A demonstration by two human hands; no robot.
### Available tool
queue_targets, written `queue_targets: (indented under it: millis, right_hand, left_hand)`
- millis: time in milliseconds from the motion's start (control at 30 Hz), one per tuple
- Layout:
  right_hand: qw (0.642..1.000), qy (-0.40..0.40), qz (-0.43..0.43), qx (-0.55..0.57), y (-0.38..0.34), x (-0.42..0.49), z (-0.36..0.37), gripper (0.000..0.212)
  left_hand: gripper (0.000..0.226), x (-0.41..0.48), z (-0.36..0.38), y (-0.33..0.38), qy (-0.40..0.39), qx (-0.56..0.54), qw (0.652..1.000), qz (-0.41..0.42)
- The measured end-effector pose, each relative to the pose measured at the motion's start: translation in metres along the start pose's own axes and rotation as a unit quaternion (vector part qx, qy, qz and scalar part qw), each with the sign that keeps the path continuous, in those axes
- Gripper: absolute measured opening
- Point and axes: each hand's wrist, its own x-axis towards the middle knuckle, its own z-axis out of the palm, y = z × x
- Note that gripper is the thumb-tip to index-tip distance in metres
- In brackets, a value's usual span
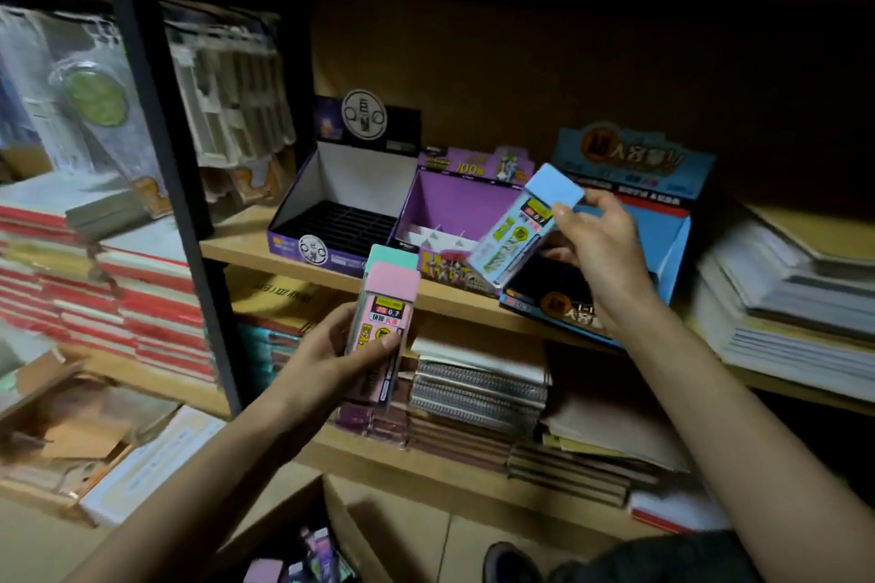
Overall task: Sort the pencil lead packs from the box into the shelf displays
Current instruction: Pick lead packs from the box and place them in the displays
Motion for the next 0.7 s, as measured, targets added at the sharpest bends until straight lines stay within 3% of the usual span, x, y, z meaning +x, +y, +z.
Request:
queue_targets:
  millis: [233,433,533,700]
  right_hand:
    - [0.983,-0.078,0.009,-0.163,0.035,0.002,-0.022,0.012]
    - [0.925,-0.117,0.005,-0.361,0.05,-0.004,-0.035,0.02]
    - [0.926,-0.115,0.007,-0.361,0.05,-0.001,-0.048,0.018]
    - [0.962,-0.091,0.039,-0.254,0.039,0.012,-0.063,0.015]
  left_hand:
    - [0.035,0.019,0.0,-0.005,0.013,-0.001,1.0,0.018]
    - [0.038,0.029,0.014,-0.012,0.01,0.019,1.0,0.016]
    - [0.037,0.03,0.024,-0.015,-0.005,0.013,1.0,0.012]
    - [0.037,0.033,0.03,-0.015,-0.015,0.018,1.0,0.004]
